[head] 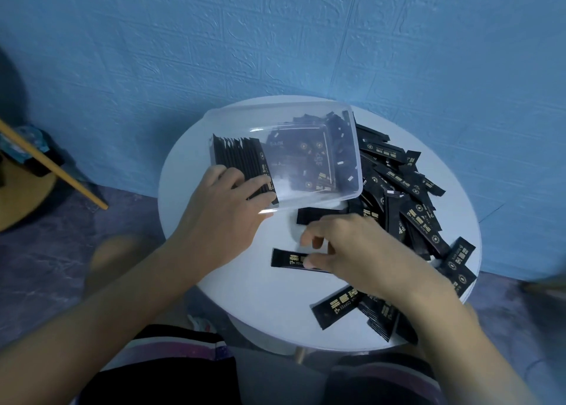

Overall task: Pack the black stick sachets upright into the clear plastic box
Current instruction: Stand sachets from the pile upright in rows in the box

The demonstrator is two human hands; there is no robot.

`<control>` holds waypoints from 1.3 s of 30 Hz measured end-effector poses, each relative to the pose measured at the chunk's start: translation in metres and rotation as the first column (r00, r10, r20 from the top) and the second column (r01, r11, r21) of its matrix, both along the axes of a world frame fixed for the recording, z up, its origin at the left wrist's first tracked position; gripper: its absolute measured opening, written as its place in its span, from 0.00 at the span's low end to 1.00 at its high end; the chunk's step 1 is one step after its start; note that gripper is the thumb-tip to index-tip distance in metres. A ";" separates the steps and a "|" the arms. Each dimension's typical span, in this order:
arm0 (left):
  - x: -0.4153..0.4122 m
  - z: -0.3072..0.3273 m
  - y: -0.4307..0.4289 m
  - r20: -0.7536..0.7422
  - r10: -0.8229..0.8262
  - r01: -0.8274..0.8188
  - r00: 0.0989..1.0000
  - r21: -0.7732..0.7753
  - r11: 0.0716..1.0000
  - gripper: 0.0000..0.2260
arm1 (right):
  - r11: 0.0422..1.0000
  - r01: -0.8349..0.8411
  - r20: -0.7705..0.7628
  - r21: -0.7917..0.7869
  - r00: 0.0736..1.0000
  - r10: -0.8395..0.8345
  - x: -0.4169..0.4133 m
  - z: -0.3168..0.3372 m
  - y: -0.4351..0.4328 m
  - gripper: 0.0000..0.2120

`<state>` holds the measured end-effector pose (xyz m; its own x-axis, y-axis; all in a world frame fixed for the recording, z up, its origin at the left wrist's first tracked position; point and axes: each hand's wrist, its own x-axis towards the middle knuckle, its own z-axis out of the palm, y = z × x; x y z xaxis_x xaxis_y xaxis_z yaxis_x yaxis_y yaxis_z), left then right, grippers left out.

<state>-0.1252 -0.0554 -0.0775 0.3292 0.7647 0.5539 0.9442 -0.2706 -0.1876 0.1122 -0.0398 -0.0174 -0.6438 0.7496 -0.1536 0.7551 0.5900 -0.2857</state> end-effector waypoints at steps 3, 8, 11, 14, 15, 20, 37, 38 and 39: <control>-0.001 0.000 0.002 0.002 0.001 -0.001 1.000 -0.010 1.000 0.15 | 0.999 0.012 0.016 0.043 1.000 -0.013 0.003 -0.012 -0.003 0.10; -0.001 -0.001 0.002 0.007 0.001 -0.001 1.000 -0.007 1.000 0.12 | 0.994 0.025 -0.042 0.106 0.999 -0.021 0.007 -0.020 0.006 0.05; -0.001 -0.001 0.002 0.011 0.002 -0.002 1.000 -0.001 1.000 0.11 | 0.982 0.052 -0.096 0.181 0.995 -0.035 0.007 -0.023 0.011 0.07; -0.002 0.000 0.003 0.017 0.007 -0.007 1.000 -0.004 1.000 0.12 | 0.974 0.080 -0.080 0.211 0.995 -0.064 0.005 -0.027 0.014 0.11; -0.002 0.000 0.003 0.019 0.011 -0.011 1.000 -0.007 1.000 0.12 | 0.974 0.082 -0.067 0.214 0.995 -0.069 0.005 -0.028 0.014 0.14; -0.002 -0.002 0.003 0.018 0.013 -0.013 1.000 -0.006 1.000 0.11 | 0.976 0.075 -0.106 0.206 0.993 -0.054 0.004 -0.031 0.014 0.20; 0.000 -0.002 0.001 -0.010 0.030 -0.030 0.999 -0.003 1.000 0.11 | 0.980 -0.047 -0.753 -0.195 0.648 -0.119 -0.009 0.014 0.018 0.08; 0.000 -0.003 0.000 -0.009 0.034 -0.034 0.999 0.001 0.999 0.11 | 0.977 -0.052 -0.819 -0.205 0.555 -0.142 -0.014 0.022 0.019 0.10; 0.001 -0.003 -0.001 -0.008 0.036 -0.036 0.999 0.004 0.999 0.11 | 0.977 -0.041 -0.866 -0.207 0.471 -0.164 -0.020 0.029 0.022 0.11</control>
<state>-0.1240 -0.0559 -0.0805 0.3062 0.7741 0.5540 0.9517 -0.2363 -0.1959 0.0922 -0.0175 0.0113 -0.4693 0.8180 0.3326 0.0803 0.4146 -0.9064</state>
